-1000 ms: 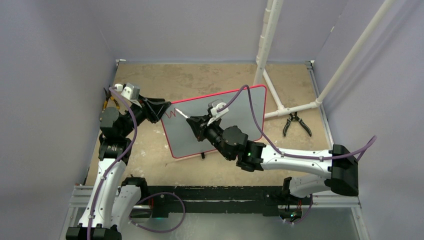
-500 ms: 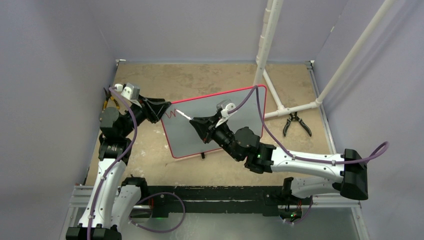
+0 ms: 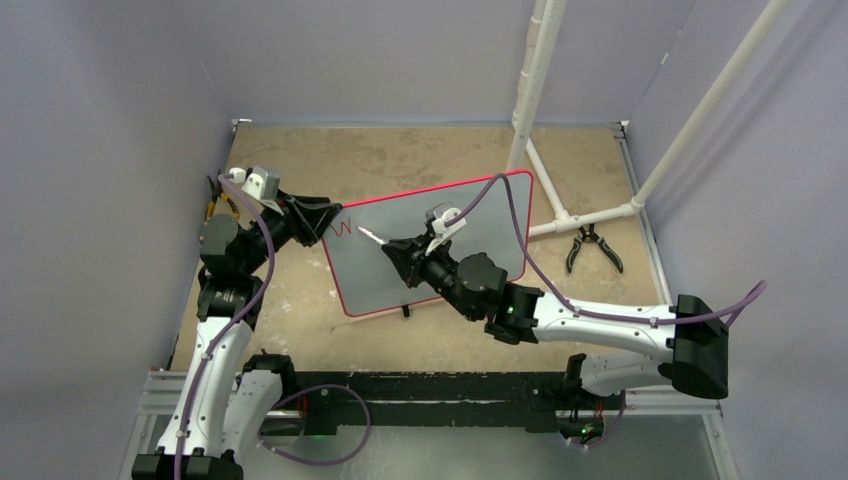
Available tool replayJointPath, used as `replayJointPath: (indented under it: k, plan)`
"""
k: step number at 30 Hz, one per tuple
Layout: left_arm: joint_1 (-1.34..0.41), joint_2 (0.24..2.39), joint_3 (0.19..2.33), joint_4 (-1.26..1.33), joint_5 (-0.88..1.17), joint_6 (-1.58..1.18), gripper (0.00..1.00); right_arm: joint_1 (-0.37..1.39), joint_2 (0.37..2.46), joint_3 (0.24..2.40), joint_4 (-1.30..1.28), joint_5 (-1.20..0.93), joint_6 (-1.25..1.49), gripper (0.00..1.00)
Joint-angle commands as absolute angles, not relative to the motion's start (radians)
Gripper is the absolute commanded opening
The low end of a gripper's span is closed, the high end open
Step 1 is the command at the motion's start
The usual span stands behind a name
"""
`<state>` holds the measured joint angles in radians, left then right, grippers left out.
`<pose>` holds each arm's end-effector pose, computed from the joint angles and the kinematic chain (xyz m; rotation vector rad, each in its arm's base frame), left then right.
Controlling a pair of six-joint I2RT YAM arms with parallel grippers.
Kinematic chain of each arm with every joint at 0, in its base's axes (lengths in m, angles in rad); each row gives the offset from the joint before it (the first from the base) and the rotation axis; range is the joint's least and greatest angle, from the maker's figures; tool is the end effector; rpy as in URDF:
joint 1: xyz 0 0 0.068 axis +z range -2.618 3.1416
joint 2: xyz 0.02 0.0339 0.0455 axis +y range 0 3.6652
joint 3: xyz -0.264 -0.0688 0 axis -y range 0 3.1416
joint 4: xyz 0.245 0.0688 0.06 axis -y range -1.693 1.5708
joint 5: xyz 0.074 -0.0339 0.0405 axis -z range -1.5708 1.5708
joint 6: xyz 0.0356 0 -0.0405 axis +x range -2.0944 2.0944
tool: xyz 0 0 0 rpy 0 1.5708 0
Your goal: Write a sentence on the whiteboard
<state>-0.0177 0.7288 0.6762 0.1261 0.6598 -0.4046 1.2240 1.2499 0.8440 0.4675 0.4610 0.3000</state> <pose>0.1723 -0.0249 0.3439 0.2497 1.5507 -0.8259 0.1139 0.2685 0.3289 -0.3407 1.5425 0.8652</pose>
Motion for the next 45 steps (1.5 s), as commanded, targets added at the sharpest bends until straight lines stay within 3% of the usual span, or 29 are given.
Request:
replayJointPath:
  k: [1,18,45]
  plan:
    - [-0.017,0.722,0.675,0.141,0.680,-0.396,0.33,1.209,1.238,0.839,0.489,0.486,0.314,0.00]
    - [-0.018,0.727,0.675,0.143,0.683,-0.397,0.33,1.190,1.280,0.861,0.500,0.415,0.275,0.00]
    - [-0.017,0.726,0.675,0.144,0.680,-0.396,0.33,1.190,1.220,0.846,0.454,0.482,0.287,0.00]
